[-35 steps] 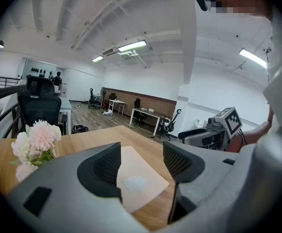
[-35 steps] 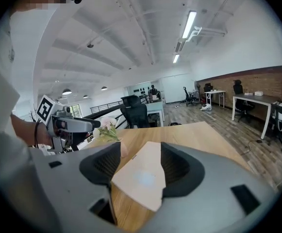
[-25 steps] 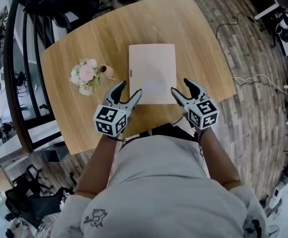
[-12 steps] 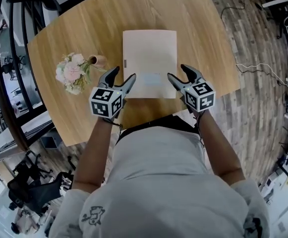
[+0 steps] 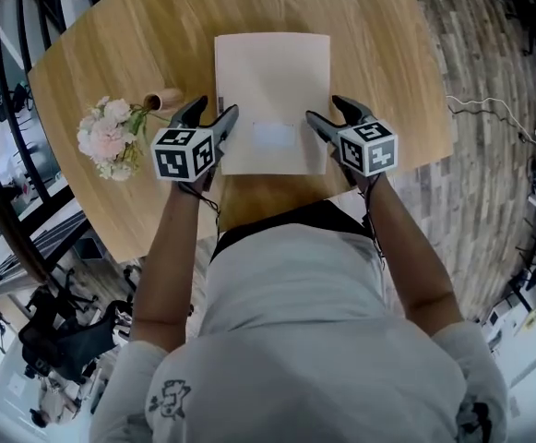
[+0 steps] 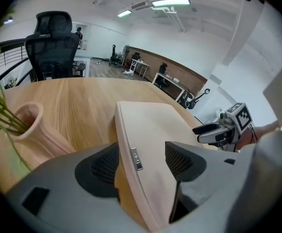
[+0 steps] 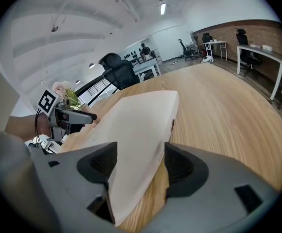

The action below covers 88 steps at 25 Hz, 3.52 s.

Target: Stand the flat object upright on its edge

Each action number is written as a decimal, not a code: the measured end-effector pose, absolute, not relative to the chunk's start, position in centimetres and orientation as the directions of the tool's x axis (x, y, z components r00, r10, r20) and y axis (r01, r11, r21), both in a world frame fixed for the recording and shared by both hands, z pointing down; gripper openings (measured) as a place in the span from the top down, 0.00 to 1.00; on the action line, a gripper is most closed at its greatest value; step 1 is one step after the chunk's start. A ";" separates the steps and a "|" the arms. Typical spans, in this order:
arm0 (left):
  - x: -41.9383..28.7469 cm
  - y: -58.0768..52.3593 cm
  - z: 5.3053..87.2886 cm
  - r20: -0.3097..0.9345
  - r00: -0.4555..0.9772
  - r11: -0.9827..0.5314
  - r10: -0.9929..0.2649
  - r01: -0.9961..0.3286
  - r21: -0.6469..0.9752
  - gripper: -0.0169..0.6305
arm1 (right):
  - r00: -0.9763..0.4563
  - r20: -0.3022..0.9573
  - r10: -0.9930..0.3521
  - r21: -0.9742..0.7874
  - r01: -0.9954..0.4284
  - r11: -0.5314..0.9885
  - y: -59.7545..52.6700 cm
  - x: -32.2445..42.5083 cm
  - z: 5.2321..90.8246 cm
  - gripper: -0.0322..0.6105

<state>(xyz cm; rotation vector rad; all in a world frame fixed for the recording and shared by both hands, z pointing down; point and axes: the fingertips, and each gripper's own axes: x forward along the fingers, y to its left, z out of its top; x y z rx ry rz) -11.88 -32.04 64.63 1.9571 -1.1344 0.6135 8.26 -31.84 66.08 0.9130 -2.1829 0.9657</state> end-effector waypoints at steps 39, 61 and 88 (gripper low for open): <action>-10.1 -32.6 60.4 0.692 0.510 -0.397 -0.512 -0.854 0.336 0.53 | -0.589 0.712 -0.383 -0.378 -0.781 0.498 -31.1 7.9 61.8 0.51; -9.0 -33.4 47.0 0.351 0.511 -0.521 -0.785 -0.850 0.073 0.54 | -0.475 0.493 -0.729 -0.018 -0.843 0.538 -32.0 9.1 50.7 0.55; -7.8 -32.4 52.4 0.307 0.478 -0.503 -0.823 -0.864 -0.003 0.54 | -0.391 0.444 -0.806 0.192 -0.837 0.512 -31.8 10.3 53.9 0.55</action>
